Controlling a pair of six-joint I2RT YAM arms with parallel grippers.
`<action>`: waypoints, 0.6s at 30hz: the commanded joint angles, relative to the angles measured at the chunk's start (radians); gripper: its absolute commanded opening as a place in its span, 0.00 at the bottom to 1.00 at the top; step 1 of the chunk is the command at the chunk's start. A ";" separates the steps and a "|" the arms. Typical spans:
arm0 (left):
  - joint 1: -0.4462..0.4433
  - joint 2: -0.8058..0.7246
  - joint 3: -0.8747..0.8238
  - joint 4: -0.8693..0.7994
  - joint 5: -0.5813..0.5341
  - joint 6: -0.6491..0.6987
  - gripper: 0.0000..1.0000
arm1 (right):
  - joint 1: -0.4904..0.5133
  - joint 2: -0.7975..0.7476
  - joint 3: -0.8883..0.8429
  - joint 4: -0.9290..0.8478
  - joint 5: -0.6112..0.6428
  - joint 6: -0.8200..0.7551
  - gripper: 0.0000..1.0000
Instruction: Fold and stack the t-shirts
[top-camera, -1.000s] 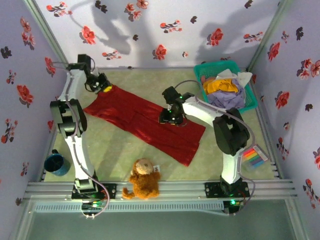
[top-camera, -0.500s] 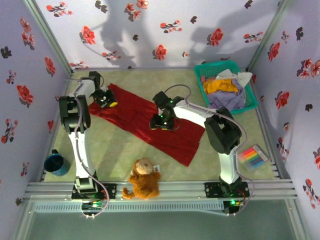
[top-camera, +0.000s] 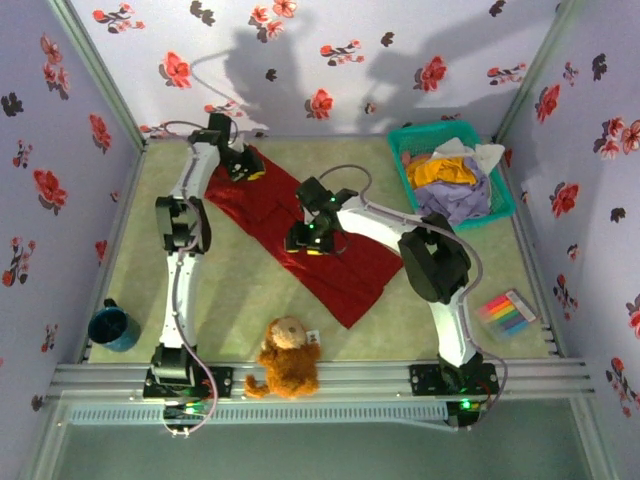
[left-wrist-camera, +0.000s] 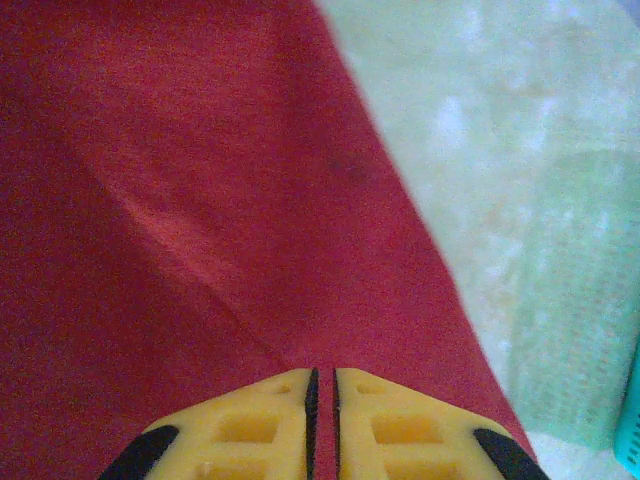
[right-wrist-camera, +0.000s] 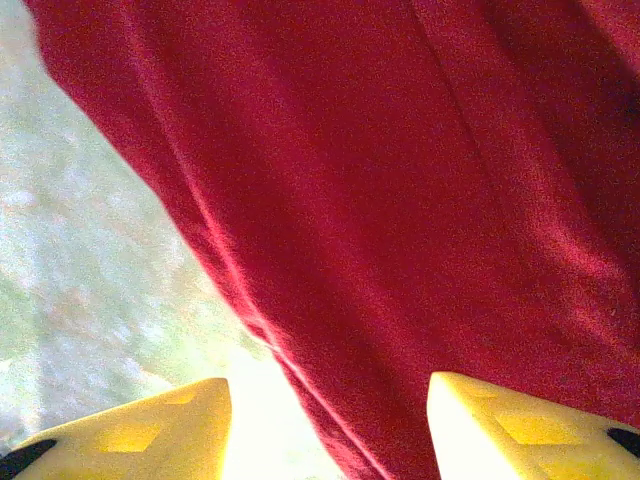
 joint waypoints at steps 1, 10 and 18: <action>0.037 -0.190 -0.147 0.077 -0.013 -0.022 0.15 | -0.029 -0.059 0.016 -0.105 0.051 -0.042 0.55; 0.054 -0.432 -0.518 0.144 -0.144 -0.138 0.00 | -0.043 -0.080 -0.078 -0.138 0.116 -0.080 0.35; 0.054 -0.479 -0.844 0.378 -0.169 -0.206 0.00 | -0.027 -0.107 -0.213 -0.063 0.125 -0.039 0.05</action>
